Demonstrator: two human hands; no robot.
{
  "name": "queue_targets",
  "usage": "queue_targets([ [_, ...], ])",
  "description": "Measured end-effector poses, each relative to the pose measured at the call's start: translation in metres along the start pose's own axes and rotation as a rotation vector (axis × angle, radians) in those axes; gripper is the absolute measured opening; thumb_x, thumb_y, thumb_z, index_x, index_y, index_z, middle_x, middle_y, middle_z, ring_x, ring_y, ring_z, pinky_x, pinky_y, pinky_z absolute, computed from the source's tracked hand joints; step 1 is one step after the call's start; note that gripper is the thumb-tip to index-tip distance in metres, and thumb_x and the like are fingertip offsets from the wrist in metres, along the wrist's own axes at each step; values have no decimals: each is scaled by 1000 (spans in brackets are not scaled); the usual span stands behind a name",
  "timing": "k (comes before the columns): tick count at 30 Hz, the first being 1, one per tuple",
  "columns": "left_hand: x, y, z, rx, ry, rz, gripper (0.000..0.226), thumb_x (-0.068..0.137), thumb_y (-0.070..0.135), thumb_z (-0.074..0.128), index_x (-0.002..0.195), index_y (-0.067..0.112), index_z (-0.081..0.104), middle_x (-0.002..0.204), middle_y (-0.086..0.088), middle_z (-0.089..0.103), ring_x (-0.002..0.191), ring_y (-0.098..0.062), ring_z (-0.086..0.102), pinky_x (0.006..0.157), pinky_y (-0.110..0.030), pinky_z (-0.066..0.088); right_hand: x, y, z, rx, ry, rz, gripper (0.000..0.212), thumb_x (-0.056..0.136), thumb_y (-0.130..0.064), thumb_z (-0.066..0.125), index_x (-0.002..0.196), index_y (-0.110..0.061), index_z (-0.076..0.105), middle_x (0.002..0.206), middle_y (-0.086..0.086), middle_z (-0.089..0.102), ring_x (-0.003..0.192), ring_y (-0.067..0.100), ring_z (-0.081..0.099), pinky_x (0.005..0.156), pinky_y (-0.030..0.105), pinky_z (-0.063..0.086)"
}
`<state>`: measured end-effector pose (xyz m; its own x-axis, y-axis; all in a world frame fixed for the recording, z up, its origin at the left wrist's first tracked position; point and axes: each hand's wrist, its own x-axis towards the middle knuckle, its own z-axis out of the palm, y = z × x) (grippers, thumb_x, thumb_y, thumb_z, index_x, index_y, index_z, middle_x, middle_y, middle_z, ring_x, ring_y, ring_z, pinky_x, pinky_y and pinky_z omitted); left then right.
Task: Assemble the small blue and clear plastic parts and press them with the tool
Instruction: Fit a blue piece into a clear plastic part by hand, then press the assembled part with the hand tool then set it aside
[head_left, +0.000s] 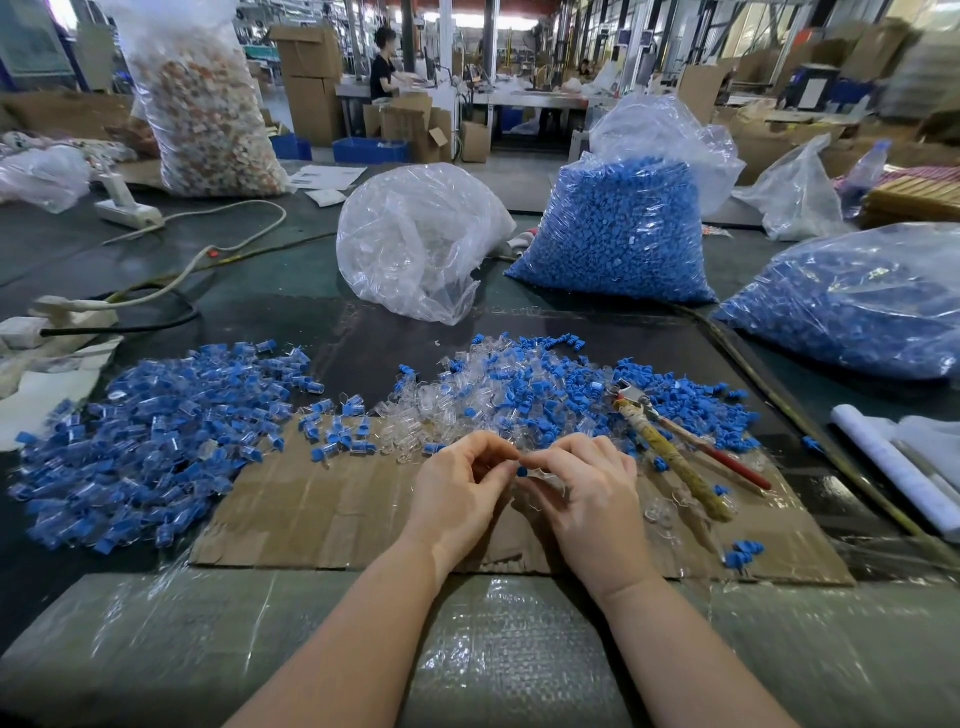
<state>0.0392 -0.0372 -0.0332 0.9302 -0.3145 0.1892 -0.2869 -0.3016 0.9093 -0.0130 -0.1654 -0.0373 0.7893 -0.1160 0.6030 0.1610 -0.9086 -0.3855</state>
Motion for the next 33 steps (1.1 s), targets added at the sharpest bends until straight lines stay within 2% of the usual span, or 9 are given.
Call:
queue_targets([
  [8,0,2,-1,-24,10,-16,17,82,9,68,78,24,63,70,9,63,62,3,55,62,-7,42,5,1,-10,-4,10,60,27,71,-24,80,96,-18,70,89,-3,59,86,16,52,77,33,33],
  [12,0,0,-1,-36,27,-40,19,83,9,67,76,26,62,70,8,63,62,2,55,62,-8,43,25,16,-30,-170,19,321,37,87,-39,59,117,-17,59,113,4,56,105,20,47,88,34,30],
  [14,0,0,-1,-55,29,-53,19,83,8,67,77,25,62,70,7,63,62,1,55,63,-9,44,39,30,-44,-343,-117,531,48,91,-49,47,125,-17,50,124,11,50,115,28,43,94,41,31],
  [16,1,0,-1,-70,30,-57,18,84,8,66,77,24,62,69,8,62,60,3,53,61,-8,43,50,42,-58,-476,-372,707,51,89,-55,44,124,-17,45,132,14,44,122,32,38,99,46,30],
  [19,1,1,-1,-66,32,-60,16,84,7,66,79,22,63,70,7,62,61,2,52,61,-8,42,60,54,-68,-465,-604,831,32,82,-45,54,101,-19,45,121,8,49,116,31,41,102,48,29],
  [23,2,2,-2,-88,35,-67,11,84,5,65,83,16,64,72,4,62,60,4,53,61,-8,43,62,56,-66,-413,-590,821,25,75,-36,62,79,-20,43,100,6,54,103,32,47,96,45,35],
  [28,5,7,-5,-179,38,-109,9,85,1,62,86,10,63,76,-3,63,60,1,58,57,-11,47,58,53,-68,-407,-438,725,30,80,-34,59,101,-14,52,110,10,53,105,33,49,88,41,44],
  [30,8,11,-6,-329,50,-187,9,85,-2,61,86,7,62,72,-4,62,52,1,58,51,-11,47,57,43,-72,-362,-434,640,25,84,-36,54,95,-14,50,103,8,54,95,27,52,74,35,44],
  [33,14,15,-7,-551,93,-326,6,86,1,61,89,6,62,65,-4,62,48,-8,56,47,-22,47,54,20,-75,-250,-497,502,18,90,-35,46,80,-20,46,79,-1,51,66,11,49,51,27,31],
])
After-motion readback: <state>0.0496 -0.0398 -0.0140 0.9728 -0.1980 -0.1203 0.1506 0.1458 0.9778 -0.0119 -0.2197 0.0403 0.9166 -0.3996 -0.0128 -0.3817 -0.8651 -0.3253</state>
